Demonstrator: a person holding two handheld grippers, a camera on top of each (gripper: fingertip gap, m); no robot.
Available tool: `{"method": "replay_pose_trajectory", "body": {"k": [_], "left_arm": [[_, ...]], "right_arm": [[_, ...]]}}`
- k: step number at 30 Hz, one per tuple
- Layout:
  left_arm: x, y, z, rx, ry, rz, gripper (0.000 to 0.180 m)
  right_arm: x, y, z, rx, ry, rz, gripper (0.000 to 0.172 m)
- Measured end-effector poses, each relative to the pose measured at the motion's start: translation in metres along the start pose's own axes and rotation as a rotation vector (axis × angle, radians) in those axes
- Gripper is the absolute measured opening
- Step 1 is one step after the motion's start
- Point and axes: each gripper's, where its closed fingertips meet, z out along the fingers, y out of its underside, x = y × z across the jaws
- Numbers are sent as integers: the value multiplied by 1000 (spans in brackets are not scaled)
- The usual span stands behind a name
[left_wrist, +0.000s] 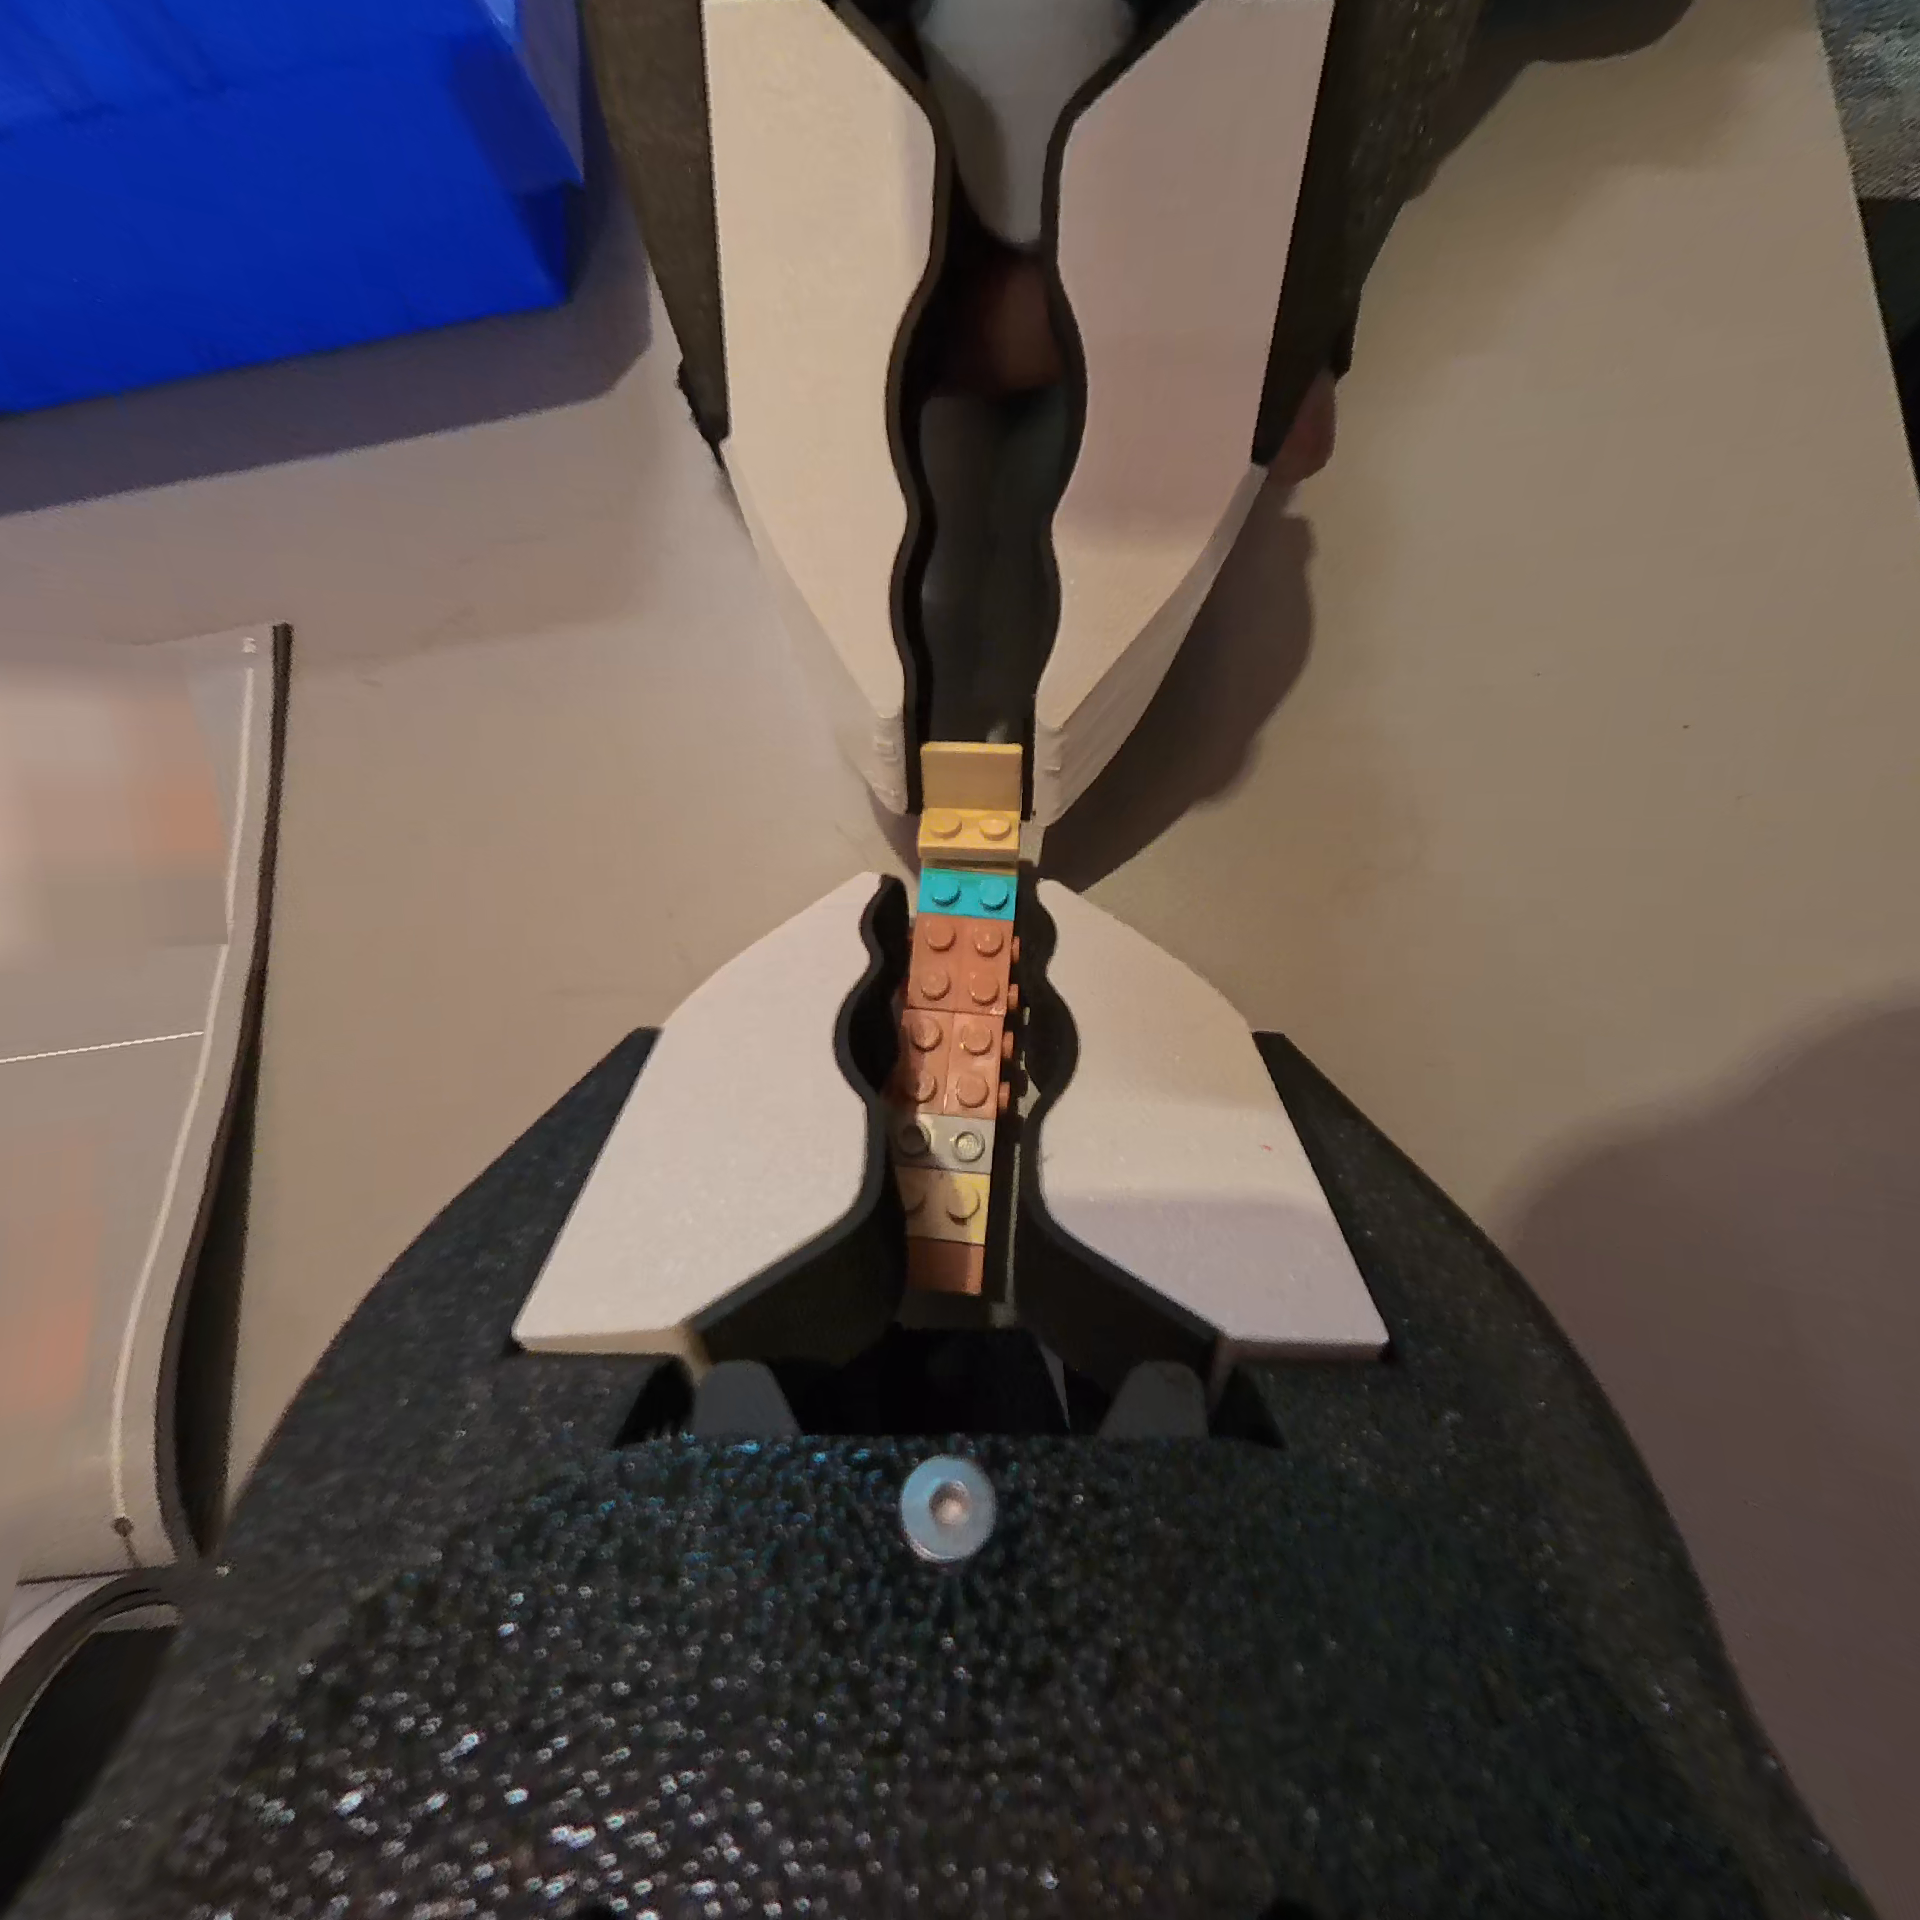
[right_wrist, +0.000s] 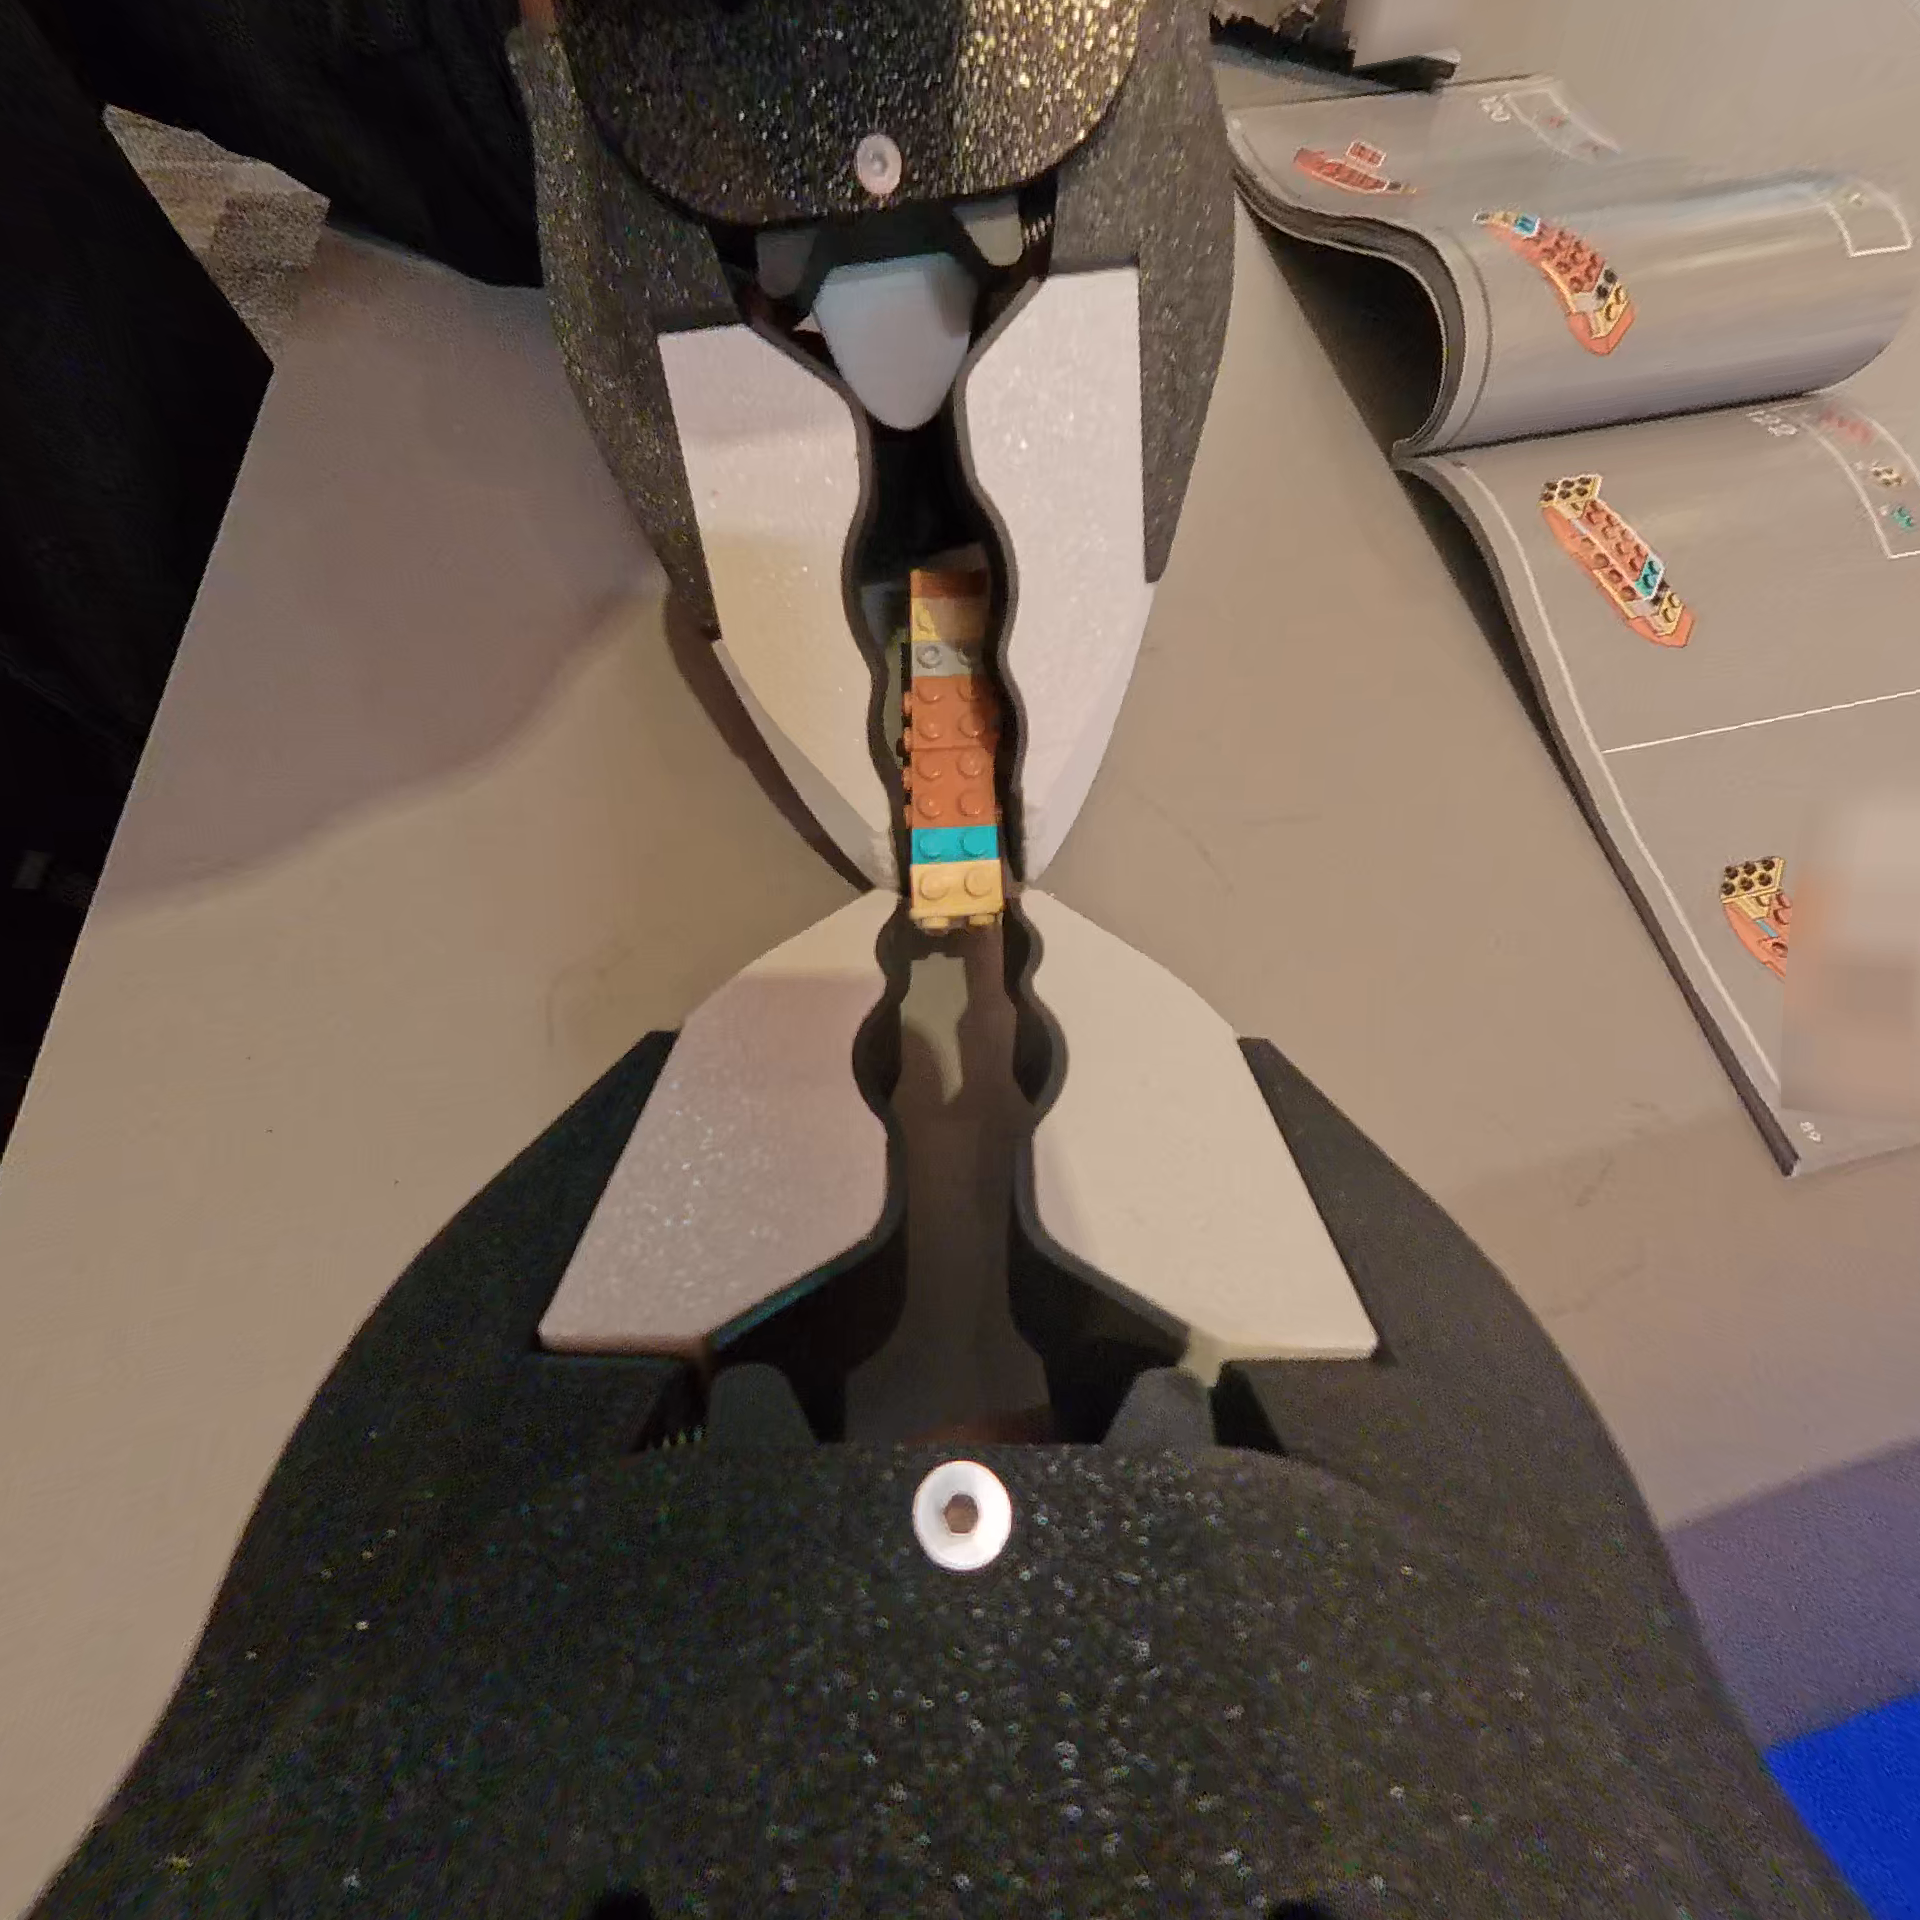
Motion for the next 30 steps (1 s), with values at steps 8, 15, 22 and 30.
{"method": "replay_pose_trajectory", "body": {"k": [8,15,22,30], "left_arm": [[0,0,0,-7,-23,41,20],[0,-2,1,2,-29,63,20],[-1,-5,1,15,-32,66,20],[-2,-5,1,6,-59,112,20]], "right_arm": [[1,2,0,-52,32,-25,16],[0,6,2,-101,78,-82,17],[0,9,4,-111,77,-71,17],[1,8,5,-119,97,-90,17]]}}
